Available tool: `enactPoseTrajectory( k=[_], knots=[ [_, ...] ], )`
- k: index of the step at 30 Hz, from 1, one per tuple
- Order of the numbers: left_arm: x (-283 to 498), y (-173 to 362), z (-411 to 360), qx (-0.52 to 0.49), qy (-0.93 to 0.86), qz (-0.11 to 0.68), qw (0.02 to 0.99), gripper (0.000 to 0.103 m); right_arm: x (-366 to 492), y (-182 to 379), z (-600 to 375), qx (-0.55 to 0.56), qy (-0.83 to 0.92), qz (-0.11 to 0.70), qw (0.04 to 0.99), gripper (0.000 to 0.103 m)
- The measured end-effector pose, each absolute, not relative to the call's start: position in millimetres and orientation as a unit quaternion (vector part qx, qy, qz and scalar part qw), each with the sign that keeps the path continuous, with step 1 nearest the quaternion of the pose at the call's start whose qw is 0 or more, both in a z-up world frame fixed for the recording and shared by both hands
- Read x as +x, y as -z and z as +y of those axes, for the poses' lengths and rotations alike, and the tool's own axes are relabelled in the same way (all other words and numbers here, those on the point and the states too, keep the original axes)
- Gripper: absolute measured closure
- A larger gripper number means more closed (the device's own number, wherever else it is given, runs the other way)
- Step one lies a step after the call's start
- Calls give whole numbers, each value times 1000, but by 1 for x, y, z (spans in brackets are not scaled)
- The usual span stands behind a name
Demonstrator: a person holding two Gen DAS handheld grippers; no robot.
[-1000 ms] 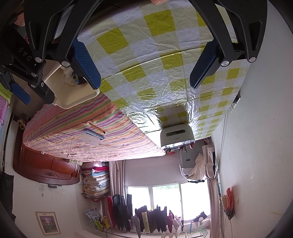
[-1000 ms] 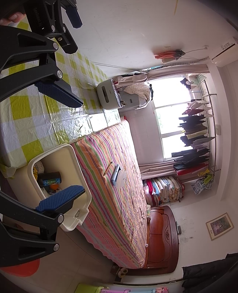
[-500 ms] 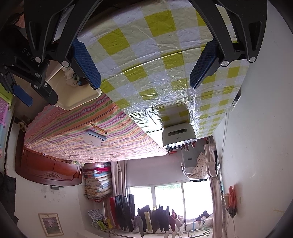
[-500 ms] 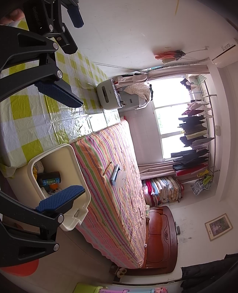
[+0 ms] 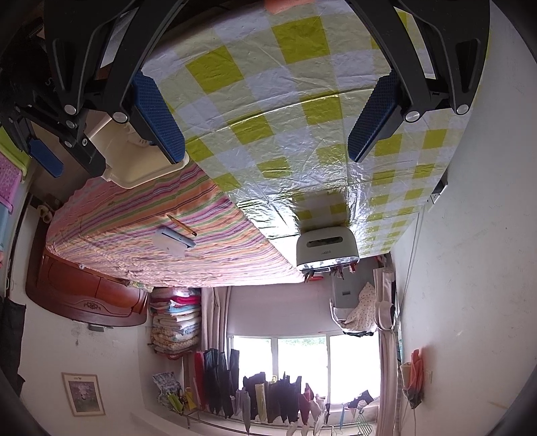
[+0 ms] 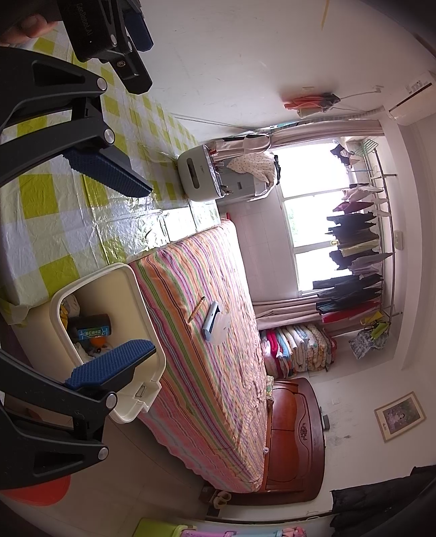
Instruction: Collect trash
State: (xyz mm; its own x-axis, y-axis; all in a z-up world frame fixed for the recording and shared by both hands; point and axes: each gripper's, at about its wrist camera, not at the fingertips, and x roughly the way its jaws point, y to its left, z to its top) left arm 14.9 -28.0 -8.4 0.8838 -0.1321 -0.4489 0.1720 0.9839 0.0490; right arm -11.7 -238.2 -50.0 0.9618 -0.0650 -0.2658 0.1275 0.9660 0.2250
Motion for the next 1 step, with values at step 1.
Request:
enactPoseTrajectory(
  k=[1],
  knots=[
    [15,8,-28,45,76,227,970,7,-12,50,-239,121,49,129,983,19]
  ],
)
